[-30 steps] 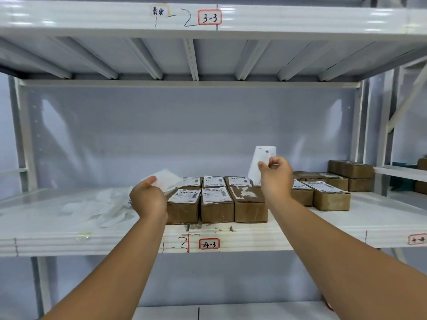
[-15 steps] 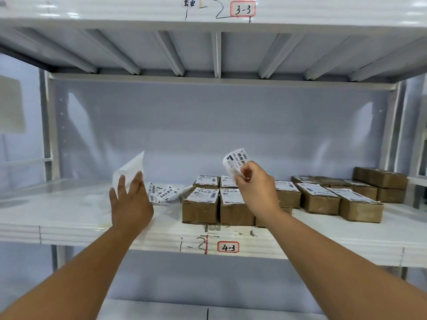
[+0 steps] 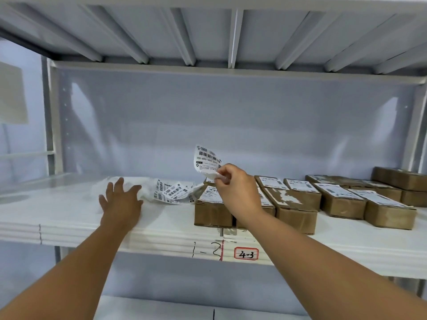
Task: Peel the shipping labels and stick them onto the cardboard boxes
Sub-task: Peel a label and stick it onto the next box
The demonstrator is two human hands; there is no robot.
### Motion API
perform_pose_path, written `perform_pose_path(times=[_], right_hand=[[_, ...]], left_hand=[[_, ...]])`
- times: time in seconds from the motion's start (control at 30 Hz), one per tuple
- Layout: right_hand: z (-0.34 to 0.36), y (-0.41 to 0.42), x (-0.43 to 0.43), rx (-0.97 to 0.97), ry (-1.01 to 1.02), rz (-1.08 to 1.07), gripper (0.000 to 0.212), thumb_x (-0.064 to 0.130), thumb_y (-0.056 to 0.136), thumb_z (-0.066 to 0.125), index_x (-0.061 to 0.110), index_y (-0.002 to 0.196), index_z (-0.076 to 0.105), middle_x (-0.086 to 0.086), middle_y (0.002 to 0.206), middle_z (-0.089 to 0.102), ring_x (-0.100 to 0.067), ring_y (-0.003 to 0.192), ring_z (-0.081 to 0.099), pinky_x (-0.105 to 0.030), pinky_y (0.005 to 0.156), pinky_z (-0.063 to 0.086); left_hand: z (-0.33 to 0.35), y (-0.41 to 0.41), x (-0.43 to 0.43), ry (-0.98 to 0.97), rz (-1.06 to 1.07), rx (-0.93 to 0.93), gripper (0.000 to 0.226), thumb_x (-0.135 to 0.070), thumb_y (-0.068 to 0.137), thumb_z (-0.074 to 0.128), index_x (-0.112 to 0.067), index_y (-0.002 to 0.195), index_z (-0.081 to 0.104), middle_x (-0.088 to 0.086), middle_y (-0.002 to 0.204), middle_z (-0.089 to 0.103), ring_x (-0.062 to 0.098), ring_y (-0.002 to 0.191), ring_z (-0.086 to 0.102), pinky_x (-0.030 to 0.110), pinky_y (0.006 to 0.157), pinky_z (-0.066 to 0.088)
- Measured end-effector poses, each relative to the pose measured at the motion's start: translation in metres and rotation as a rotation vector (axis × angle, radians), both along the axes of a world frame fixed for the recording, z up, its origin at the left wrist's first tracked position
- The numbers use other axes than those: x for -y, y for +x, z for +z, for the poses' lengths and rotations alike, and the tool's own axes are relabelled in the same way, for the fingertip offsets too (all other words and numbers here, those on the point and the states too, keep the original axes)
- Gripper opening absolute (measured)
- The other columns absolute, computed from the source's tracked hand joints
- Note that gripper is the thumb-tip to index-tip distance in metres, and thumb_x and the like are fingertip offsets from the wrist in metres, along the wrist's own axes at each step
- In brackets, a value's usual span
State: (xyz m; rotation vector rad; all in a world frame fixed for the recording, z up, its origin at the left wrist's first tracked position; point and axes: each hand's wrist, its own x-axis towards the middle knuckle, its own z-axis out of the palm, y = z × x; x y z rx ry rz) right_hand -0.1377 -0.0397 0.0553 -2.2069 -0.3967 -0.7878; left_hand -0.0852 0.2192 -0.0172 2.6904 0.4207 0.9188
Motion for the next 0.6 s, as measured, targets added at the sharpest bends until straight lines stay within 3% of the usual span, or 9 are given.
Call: perform_pose_path(times=[0.07,0.13,0.23,0.33,0.4,0.47,0.6], right_hand=[[-0.003,0.000,-0.002,-0.013,-0.014,-0.001,0.021,0.020,0.093,0.053,0.025,0.112,0.061,0.000,0.109,0.068,-0.019,0.088,0.063,-0.030,0.070,0.053],[-0.005,0.000,-0.001,-0.014,-0.003,0.005,0.033,0.020,0.093,0.052,0.027,0.126,0.056,-0.002,0.111,0.067,-0.019,0.094,0.062,-0.031,0.078,0.053],[-0.005,-0.002,0.002,-0.016,0.017,0.028,0.045,0.020,0.094,0.052,0.027,0.138,0.046,-0.002,0.116,0.065,-0.018,0.093,0.061,-0.026,0.078,0.050],[-0.003,-0.004,0.008,-0.022,0.008,0.032,0.049,0.018,0.095,0.051,0.026,0.143,0.041,0.001,0.120,0.064,-0.010,0.085,0.053,-0.011,0.063,0.039],[-0.002,-0.008,0.014,-0.006,0.011,0.030,0.049,0.017,0.095,0.052,0.026,0.142,0.042,0.000,0.117,0.066,-0.009,0.083,0.052,-0.005,0.056,0.036],[0.000,-0.014,0.021,0.019,0.015,0.020,0.045,0.015,0.095,0.052,0.024,0.139,0.047,-0.002,0.117,0.066,-0.010,0.085,0.053,-0.004,0.060,0.035],[0.000,-0.026,0.038,0.110,-0.072,-0.001,0.032,0.008,0.090,0.054,0.019,0.118,0.063,-0.001,0.112,0.067,-0.009,0.087,0.057,0.000,0.067,0.035]], left_hand=[[0.001,-0.005,0.003,0.006,-0.040,0.128,0.041,-0.024,0.089,0.062,-0.019,0.129,0.053,0.016,0.151,0.023,0.035,0.142,0.011,0.053,0.112,0.009],[0.000,-0.011,0.006,0.073,-0.100,0.304,0.034,-0.015,0.080,0.072,-0.010,0.112,0.063,0.021,0.138,0.042,0.042,0.131,0.033,0.057,0.106,0.024],[0.007,-0.030,0.030,0.123,-0.315,0.535,0.015,-0.010,0.082,0.063,-0.011,0.097,0.065,0.013,0.109,0.060,0.035,0.096,0.059,0.039,0.085,0.043],[0.034,-0.057,0.081,-0.353,-0.654,0.480,0.018,-0.007,0.091,0.053,-0.022,0.087,0.062,0.000,0.098,0.062,0.014,0.088,0.060,0.016,0.074,0.042],[0.051,-0.069,0.110,-0.560,-0.831,0.349,0.017,-0.018,0.094,0.052,-0.027,0.087,0.064,0.000,0.100,0.063,0.010,0.092,0.059,0.019,0.081,0.043],[0.062,-0.074,0.133,-0.724,-0.979,0.212,0.018,-0.030,0.096,0.050,-0.029,0.091,0.067,0.006,0.104,0.064,0.014,0.097,0.059,0.029,0.090,0.046],[0.074,-0.078,0.170,-1.048,-1.033,0.135,0.018,-0.014,0.096,0.049,-0.017,0.099,0.067,0.009,0.108,0.067,0.023,0.107,0.062,0.026,0.092,0.050]])
